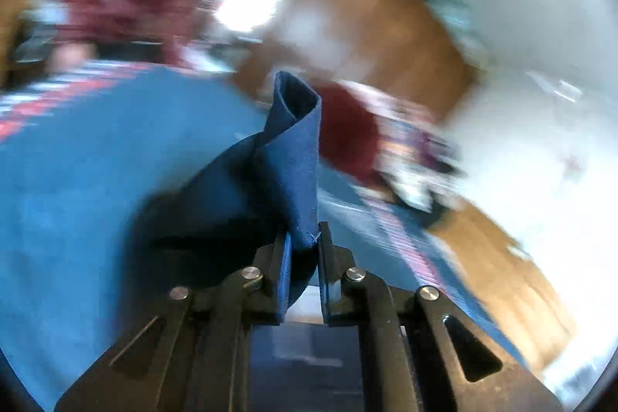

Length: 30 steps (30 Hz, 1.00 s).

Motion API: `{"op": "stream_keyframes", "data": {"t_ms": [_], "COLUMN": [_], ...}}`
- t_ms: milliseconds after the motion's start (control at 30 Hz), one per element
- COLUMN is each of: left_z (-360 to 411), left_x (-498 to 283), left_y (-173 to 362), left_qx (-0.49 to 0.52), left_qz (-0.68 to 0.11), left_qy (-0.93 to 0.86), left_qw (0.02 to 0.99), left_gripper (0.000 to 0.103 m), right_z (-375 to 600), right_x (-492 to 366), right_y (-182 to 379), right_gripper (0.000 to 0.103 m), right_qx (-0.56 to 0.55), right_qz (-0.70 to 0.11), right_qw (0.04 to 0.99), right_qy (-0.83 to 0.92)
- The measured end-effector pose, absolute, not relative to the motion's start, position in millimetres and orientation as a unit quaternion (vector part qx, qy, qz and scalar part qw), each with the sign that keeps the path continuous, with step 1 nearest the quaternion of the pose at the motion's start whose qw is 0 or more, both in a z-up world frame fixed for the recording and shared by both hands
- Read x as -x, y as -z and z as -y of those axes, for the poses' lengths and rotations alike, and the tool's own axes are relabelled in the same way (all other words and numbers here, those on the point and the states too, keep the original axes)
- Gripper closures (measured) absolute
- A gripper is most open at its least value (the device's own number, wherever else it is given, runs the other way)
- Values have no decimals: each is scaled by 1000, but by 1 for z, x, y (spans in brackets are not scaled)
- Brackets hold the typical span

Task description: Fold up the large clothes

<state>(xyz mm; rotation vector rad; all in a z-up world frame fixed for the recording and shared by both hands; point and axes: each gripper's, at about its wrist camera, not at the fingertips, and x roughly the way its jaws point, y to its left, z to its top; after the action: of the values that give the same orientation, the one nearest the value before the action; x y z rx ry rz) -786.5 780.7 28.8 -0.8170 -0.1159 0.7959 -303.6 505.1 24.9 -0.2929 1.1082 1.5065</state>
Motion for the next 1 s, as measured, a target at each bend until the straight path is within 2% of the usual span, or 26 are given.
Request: {"op": "stream_keyframes", "data": {"t_ms": [33,67,100,233,367,433,600,800,833,900,933,967,1000], "left_z": [-779,-776,-771,-746,-727,-717,-695,-695,-694,-695,-694,-692,-692], "left_x": [755,722,689,664,714,744,808,816,817,812,810,806,804], "left_y": [-28,-24,-15,14,60,81,135,155,156,162,162,156,156], "left_qx": [394,403,415,433,440,443,496,509,508,511,512,513,513], "left_qz": [52,39,21,-11,-50,-61,1,33,38,42,42,43,45], "left_qy": [-346,-317,-295,-271,-347,-389,-435,-432,-430,-426,-426,-425,-424], "left_qw": [850,858,860,859,827,805,751,744,745,745,745,745,745], "left_gripper": [73,59,57,54,52,52,52,51,51,51,51,51,51], "right_z": [-505,-505,-506,-521,-567,-606,-685,-720,-723,-730,-733,-734,-734], "right_x": [299,294,291,275,266,275,311,339,343,349,351,352,350], "right_y": [-29,-35,-38,-43,-23,-3,46,55,53,51,51,50,46], "right_gripper": [47,47,47,43,44,44,47,48,50,69,90,101,101], "right_qx": [115,104,101,91,72,50,71,85,89,106,118,120,116], "right_qz": [-475,-473,-469,-473,-520,-558,-623,-622,-618,-608,-604,-601,-599], "right_qw": [584,584,584,565,514,453,391,390,390,395,402,406,408], "right_qy": [-648,-651,-654,-669,-679,-693,-674,-674,-677,-680,-679,-678,-679]}}
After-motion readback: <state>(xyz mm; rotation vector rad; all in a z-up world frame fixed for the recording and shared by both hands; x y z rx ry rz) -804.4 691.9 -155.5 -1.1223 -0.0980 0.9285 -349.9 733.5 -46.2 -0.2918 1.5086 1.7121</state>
